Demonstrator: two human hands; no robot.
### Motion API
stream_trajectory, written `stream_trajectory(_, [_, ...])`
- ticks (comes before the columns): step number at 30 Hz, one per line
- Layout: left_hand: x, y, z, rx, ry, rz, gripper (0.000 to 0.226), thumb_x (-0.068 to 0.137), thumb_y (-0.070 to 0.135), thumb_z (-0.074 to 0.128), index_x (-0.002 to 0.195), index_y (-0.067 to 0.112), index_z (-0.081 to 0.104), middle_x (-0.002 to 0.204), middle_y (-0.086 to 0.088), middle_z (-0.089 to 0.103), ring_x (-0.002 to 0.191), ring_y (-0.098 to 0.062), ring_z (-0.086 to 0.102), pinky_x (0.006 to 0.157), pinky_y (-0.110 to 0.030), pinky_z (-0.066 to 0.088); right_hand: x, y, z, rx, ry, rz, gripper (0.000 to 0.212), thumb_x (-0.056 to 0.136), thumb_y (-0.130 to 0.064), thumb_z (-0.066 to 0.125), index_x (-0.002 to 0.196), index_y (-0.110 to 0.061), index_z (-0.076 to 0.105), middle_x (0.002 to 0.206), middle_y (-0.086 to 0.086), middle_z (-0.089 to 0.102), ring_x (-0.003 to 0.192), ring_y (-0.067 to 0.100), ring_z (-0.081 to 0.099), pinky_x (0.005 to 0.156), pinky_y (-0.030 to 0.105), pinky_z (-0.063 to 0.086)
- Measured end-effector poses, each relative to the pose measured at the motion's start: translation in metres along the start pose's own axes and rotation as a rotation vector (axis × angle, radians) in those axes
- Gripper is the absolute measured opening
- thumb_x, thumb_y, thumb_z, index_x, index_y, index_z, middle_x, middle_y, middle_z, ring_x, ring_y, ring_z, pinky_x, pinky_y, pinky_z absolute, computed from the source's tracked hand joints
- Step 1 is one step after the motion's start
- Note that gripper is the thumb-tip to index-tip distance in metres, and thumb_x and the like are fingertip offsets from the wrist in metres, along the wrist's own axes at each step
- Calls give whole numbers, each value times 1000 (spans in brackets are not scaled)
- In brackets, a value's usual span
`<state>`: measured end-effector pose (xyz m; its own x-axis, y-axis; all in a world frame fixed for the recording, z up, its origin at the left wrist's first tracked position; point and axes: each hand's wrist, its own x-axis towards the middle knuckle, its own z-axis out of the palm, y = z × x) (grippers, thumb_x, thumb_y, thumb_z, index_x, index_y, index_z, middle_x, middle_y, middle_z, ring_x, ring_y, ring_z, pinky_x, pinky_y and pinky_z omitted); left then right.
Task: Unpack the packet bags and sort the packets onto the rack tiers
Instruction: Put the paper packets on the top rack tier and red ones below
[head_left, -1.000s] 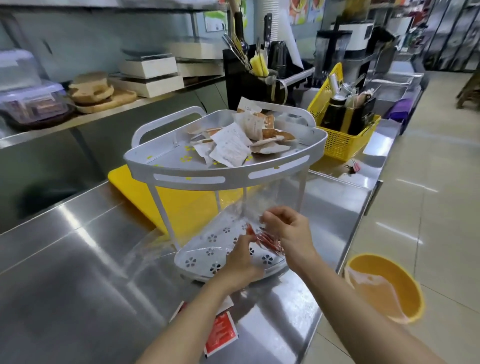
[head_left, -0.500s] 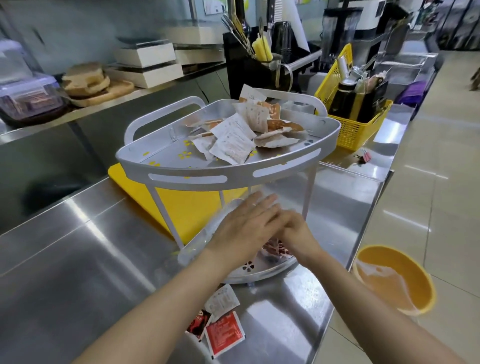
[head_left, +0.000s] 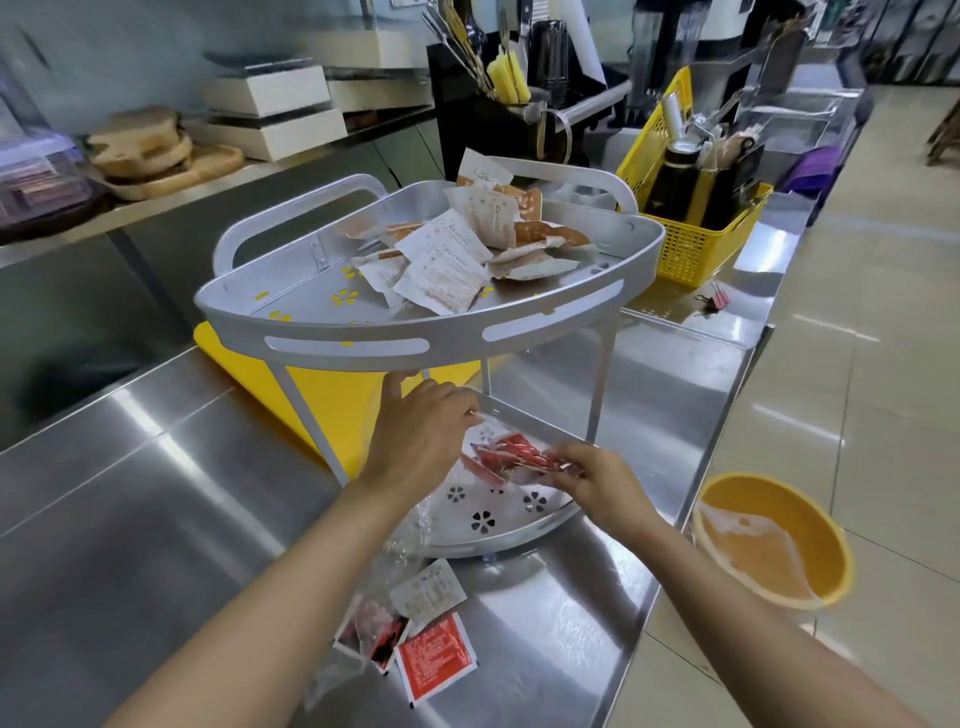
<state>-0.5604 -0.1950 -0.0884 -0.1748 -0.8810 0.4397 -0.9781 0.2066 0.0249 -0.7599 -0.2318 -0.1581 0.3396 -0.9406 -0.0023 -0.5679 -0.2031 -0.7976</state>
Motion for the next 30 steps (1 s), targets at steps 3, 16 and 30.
stream_trajectory(3, [0,-6,-2,-73,-32,-103,17,90,25,56,76,19,63,75,7,68,79,-17,61,95,-29,13,1,0,-11,92,34,16,19,75,-7,72,93,-4,72,60,-5,64,54,2,60,58,18,46])
stream_trajectory(16, [5,-17,9,-209,108,-424,8,88,24,58,86,22,65,96,7,65,106,-16,52,89,-29,15,10,-48,-51,90,321,-268,13,78,-9,69,88,-2,73,85,-1,67,78,8,60,71,5,43])
stream_trajectory(30, [-1,5,8,-286,-327,-360,45,85,39,60,117,19,37,84,1,55,93,-23,55,99,-35,25,9,-51,-29,347,178,-99,13,86,-2,57,75,-9,58,71,11,62,75,33,63,76,43,51])
